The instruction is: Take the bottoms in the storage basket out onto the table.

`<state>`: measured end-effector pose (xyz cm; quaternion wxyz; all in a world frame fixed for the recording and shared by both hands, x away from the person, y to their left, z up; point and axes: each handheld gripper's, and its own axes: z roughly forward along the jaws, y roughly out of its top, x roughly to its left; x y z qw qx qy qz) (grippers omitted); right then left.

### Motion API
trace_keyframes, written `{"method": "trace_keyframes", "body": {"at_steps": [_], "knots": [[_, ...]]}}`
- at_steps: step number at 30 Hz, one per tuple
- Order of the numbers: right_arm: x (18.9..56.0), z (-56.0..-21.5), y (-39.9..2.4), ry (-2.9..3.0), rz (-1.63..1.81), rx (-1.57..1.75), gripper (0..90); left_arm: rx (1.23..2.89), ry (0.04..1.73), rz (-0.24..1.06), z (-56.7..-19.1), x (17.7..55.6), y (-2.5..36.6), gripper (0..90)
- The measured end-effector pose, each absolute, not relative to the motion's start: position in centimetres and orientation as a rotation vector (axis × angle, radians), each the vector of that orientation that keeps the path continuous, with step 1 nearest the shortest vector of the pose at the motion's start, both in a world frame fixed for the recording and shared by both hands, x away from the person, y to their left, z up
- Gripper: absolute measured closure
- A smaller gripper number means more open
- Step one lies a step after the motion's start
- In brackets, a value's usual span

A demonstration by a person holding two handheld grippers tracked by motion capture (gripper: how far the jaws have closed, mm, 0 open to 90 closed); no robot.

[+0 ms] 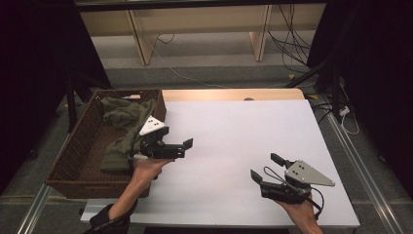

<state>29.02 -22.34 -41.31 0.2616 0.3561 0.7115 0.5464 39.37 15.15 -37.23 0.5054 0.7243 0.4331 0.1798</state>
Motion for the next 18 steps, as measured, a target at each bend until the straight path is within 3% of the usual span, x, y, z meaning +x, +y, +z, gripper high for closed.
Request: {"method": "trace_keyframes", "body": {"at_steps": [18], "knots": [[29.1, -41.4, -22.2, 1.951, 1.474, 0.956, 18.4, 1.746, 1.188, 0.530, -35.6, 43.2, 20.0, 0.0]]}}
